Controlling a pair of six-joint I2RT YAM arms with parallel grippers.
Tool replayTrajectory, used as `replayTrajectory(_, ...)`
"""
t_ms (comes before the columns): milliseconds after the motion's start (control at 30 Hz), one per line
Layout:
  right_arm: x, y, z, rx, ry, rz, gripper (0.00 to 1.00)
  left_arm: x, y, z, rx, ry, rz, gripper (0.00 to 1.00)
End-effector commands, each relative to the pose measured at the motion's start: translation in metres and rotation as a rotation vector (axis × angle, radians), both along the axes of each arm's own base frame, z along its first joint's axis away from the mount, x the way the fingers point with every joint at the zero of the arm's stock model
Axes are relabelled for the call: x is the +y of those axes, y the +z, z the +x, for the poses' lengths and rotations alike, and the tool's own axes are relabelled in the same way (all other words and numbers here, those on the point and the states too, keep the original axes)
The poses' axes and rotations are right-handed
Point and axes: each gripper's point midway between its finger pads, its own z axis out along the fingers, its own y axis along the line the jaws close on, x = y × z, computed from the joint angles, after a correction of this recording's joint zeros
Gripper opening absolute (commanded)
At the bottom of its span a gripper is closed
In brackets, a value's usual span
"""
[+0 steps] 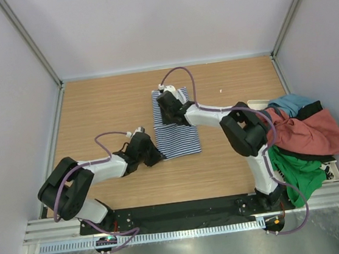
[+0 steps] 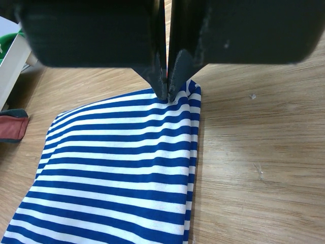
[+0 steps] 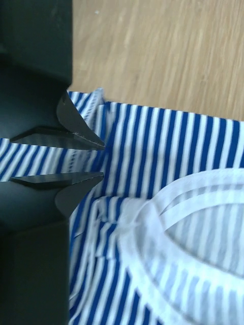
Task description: Fold and stack the tank tops
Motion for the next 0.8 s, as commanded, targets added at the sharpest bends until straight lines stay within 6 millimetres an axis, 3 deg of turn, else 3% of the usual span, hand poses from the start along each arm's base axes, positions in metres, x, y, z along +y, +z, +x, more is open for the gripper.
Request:
replayTrajectory(0, -0.006, 0.067, -0.006, -0.106, -0.019, 0.113, 0.31, 0.029, -0.042, -0.039, 0.154, -0.035, 0.149, 0.0)
replayTrajectory(167, -0.01, 0.063, -0.026, -0.072, -0.008, 0.163, 0.37, 0.028, -0.038, -0.038, 0.14, -0.04, 0.146, 0.0)
replayTrajectory(400, -0.011, 0.024, -0.053, 0.04, -0.016, 0.222, 0.4, 0.025, -0.035, -0.035, 0.129, -0.048, 0.142, 0.0)
replayTrajectory(500, -0.001, 0.021, -0.054, 0.049, 0.003, 0.278, 0.44, 0.024, -0.034, -0.033, 0.125, -0.048, 0.143, 0.0)
replayTrajectory(667, 0.013, 0.011, -0.056, 0.098, -0.011, 0.382, 0.6, 0.025, -0.032, -0.032, 0.118, -0.046, 0.146, 0.0)
replayTrajectory(767, 0.017, 0.012, -0.05, 0.102, -0.065, 0.469, 0.63, 0.025, -0.033, -0.033, 0.117, -0.047, 0.152, 0.0)
